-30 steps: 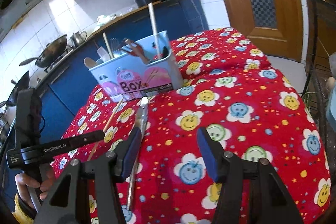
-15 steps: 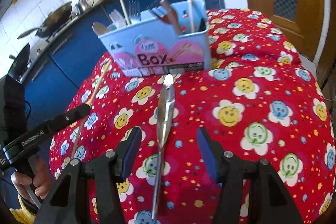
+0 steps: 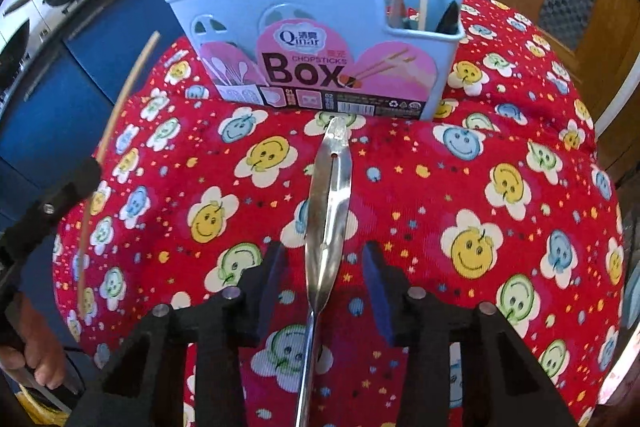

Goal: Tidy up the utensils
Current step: 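Lift the chopstick and metal spoon and carry both over the caddy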

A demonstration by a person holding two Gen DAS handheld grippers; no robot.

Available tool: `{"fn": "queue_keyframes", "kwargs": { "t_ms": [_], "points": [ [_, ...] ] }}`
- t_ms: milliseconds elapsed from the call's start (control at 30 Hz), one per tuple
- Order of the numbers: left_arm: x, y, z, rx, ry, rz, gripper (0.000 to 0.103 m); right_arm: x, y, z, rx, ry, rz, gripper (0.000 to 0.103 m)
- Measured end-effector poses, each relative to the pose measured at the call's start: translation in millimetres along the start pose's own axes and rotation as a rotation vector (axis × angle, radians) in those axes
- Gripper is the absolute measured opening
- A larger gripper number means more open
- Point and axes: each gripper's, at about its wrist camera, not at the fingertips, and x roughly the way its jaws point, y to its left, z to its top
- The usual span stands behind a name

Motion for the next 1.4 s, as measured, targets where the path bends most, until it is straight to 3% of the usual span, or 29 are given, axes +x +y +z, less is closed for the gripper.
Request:
{"fn": "queue_keyframes", "kwargs": {
  "t_ms": [100,333,500,667,900,1400],
  "points": [
    [-2.8,-0.7,0.9,0.006,-0.017,0.0,0.004,0.7,0.9,2.0,-0.01,-0.007,-0.027,0.021],
    [-7.5,-5.1,2.8,0.011,-0.05,-0.019,0.004,-11.2,-14.8,-8.6,0.078,-0.086,0.115,0.02],
    [-13.0,-12.6,6.4,0.022,-0.092,-0.03,0.004,-44.0,-22.6,-24.4,0.102,-0.255,0.163,0.019],
    [-15.9,-23.8,14.3,0.042,-0.137,-0.015,0.004,-75.9,-30.6,-33.1,0.106,-0.424,0.149,0.019],
    [-12.9,-39.7,30.8,0.083,-0.196,0.003,0.004,-106.7,-43.1,-30.8,0.124,-0.587,0.141,0.02],
    [4.8,-72.8,87.3,0.163,-0.45,0.04,0.004,-119.2,-65.0,3.2,0.144,-0.746,0.136,0.02]
  ]
}}
